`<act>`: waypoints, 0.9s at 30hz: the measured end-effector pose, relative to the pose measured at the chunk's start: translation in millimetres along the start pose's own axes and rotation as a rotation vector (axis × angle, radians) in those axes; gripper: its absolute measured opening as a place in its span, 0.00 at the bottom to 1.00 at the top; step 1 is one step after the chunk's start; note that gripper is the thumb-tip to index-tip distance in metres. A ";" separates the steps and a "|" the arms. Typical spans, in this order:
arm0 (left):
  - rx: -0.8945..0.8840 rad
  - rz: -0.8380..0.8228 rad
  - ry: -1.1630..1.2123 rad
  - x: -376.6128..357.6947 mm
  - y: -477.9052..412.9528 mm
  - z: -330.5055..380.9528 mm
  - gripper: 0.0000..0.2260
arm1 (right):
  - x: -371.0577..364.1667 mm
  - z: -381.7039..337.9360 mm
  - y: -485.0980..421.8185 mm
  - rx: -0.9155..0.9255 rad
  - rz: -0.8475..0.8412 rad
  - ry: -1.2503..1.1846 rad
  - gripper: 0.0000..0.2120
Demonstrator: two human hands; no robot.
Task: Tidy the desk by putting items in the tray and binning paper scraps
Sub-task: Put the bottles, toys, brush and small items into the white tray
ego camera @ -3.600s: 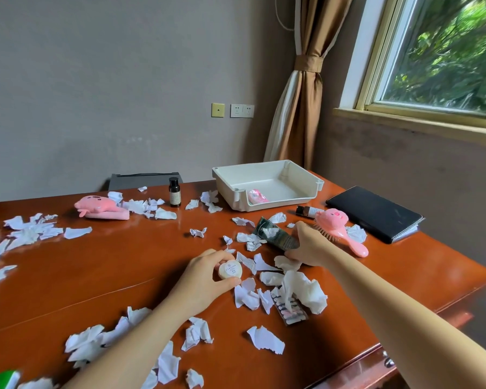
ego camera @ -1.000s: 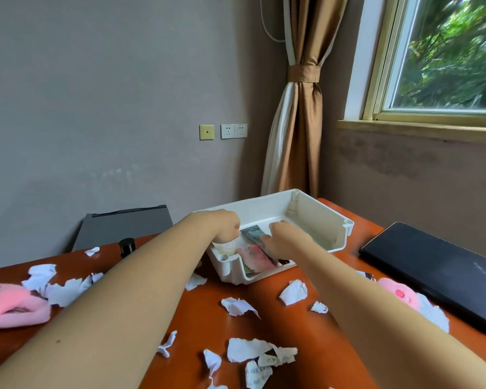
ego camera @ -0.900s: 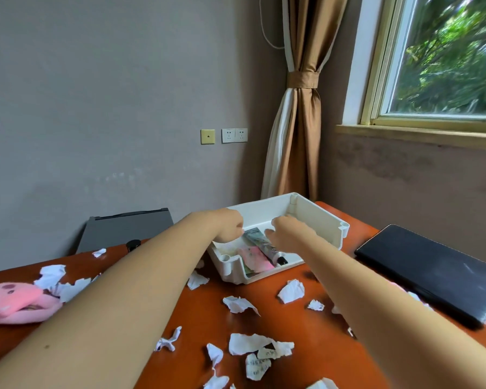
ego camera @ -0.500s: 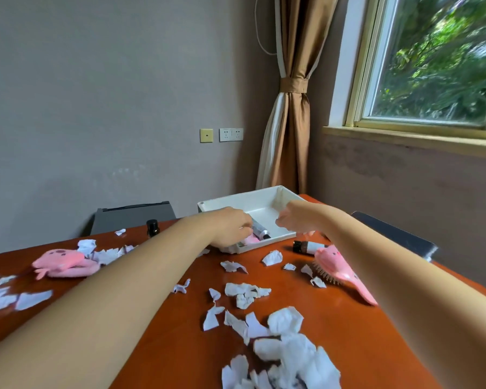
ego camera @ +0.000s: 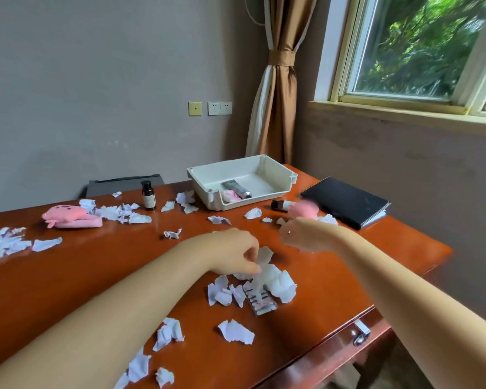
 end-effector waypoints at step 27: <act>0.134 0.489 0.438 -34.4 -14.8 -41.0 0.05 | -74.4 -1.5 80.6 0.064 0.008 0.243 0.12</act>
Point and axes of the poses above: each hand's wrist, its own y-axis away from the middle knuckle, its own x-axis out of the back of the hand, z = x × y, the point moved 1 cm from there along -y, towards the middle knuckle, and after that the axes turned 13 degrees about y, right-handed, at the moved point
